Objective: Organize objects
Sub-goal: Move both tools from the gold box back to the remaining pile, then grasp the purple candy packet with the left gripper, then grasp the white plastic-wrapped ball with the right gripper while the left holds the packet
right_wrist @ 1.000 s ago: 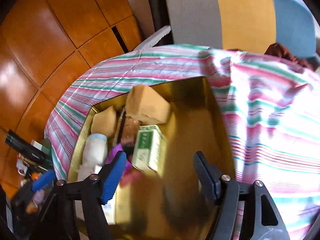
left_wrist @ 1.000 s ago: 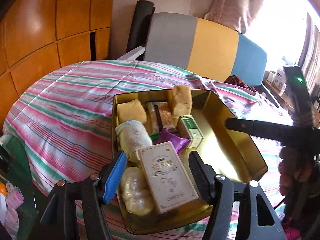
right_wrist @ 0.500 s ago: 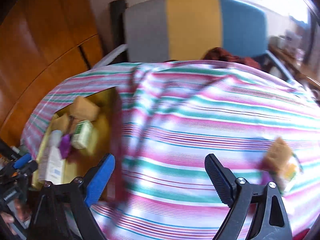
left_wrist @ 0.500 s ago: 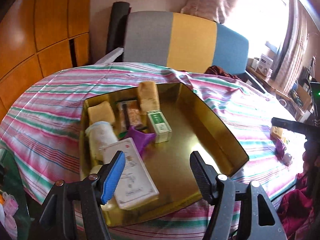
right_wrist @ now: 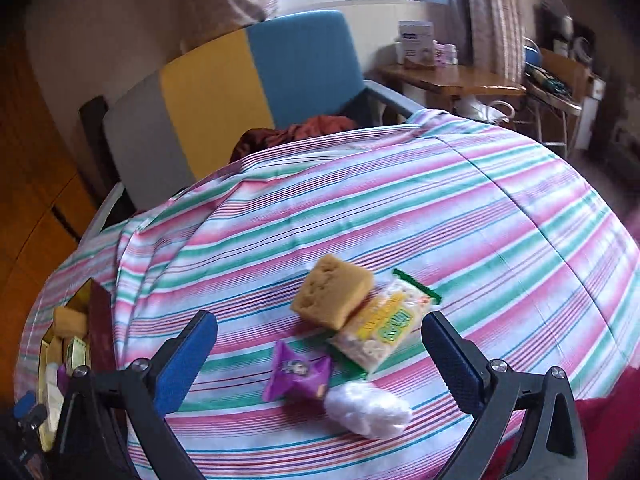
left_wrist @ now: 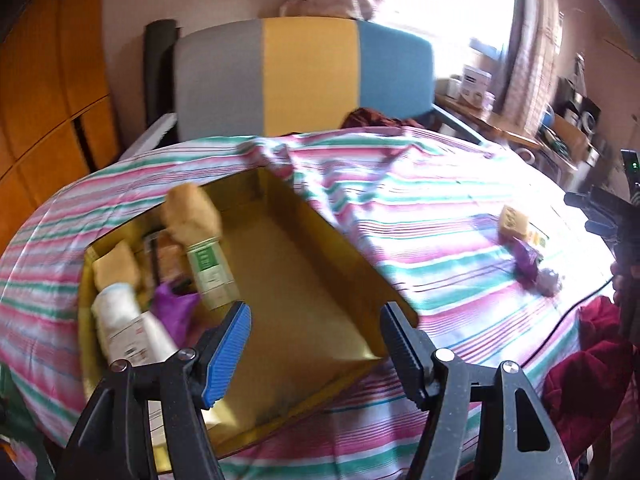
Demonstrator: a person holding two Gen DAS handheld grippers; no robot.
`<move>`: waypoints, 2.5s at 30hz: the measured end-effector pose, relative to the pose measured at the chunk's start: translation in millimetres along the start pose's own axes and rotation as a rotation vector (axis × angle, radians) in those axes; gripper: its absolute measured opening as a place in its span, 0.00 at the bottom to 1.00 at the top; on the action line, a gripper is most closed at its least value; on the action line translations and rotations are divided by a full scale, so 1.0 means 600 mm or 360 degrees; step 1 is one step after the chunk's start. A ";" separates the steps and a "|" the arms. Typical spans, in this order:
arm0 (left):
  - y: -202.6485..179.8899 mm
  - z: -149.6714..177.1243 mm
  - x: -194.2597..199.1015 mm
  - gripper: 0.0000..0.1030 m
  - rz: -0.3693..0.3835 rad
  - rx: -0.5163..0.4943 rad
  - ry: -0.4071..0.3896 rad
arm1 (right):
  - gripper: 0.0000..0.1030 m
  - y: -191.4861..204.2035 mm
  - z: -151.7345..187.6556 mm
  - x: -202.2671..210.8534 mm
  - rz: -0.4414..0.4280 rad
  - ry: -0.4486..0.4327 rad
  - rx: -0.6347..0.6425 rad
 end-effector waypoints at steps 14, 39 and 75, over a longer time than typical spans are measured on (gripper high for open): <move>-0.172 -0.044 -0.127 0.64 0.0388 -0.0155 0.0205 | 1.00 -0.117 0.005 0.020 -0.0225 -0.0146 -0.0640; -0.381 -0.094 -0.337 0.54 0.0872 -0.0040 0.0553 | 1.00 -0.130 0.014 -0.003 -0.0430 -0.0050 -0.0757; -0.221 0.047 -0.196 0.40 0.0611 -0.0176 0.0278 | 1.00 -0.097 0.015 -0.044 -0.0263 0.0160 -0.0535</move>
Point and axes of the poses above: each gripper's, at about its wrist camera, not at the fingertips, and x roughly against the way its jaws point, y to its left, z to its underside, the point moved 2 cm from there along -x, roughly the way its jaws point, and after that the axes turned 9 degrees about z, right-handed, at the moved point
